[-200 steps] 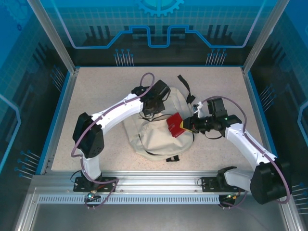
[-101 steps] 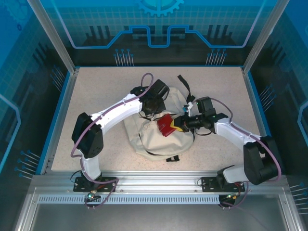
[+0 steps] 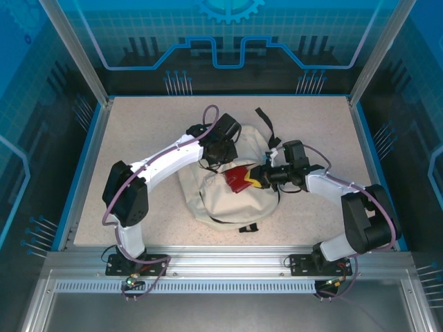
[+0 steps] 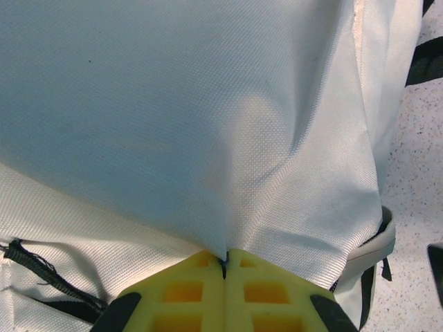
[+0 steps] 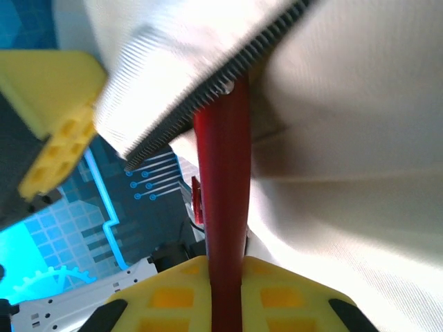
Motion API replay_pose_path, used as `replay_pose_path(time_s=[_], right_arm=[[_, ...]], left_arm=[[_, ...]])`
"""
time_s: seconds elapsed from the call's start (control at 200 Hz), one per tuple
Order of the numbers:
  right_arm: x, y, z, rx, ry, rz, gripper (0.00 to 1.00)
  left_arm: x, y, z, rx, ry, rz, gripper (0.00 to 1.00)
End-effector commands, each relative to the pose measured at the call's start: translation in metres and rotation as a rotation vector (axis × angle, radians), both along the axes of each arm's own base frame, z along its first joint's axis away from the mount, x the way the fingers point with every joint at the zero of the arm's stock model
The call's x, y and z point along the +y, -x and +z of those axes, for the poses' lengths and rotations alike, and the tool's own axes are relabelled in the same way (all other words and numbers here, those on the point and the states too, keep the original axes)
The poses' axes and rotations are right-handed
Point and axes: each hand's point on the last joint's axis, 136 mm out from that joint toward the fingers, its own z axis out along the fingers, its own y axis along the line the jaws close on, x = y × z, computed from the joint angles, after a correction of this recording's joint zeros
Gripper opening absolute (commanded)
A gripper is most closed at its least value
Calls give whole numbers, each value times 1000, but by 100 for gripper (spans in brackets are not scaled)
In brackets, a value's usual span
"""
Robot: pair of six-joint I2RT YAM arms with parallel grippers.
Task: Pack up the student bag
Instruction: Place the card holder in the student bag.
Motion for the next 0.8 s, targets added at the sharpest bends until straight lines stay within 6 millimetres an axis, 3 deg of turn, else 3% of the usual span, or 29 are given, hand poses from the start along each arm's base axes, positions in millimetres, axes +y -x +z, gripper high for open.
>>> replay_pose_path(time_s=[0.0, 0.135, 0.325, 0.515, 0.595, 0.695, 0.795], right_arm=[[0, -29, 27, -127, -49, -53, 12], [7, -45, 36, -176, -75, -83, 12], [23, -59, 12, -146, -52, -103, 15], [28, -67, -3, -126, 5, -111, 25], [26, -64, -3, -133, 30, -107, 35], [16, -47, -10, -93, 93, -99, 50], [2, -25, -14, -72, 184, -89, 56]], left_arm=[[-8, 3, 9, -14, 53, -47, 0], [-5, 3, 6, -6, 51, -37, 0], [-4, 0, 7, -7, 69, -26, 0], [-1, -3, 7, -7, 72, -21, 0], [2, -2, 6, 1, 66, -21, 0], [2, -1, 4, 12, 68, -27, 0], [1, 0, 2, 18, 70, -36, 0]])
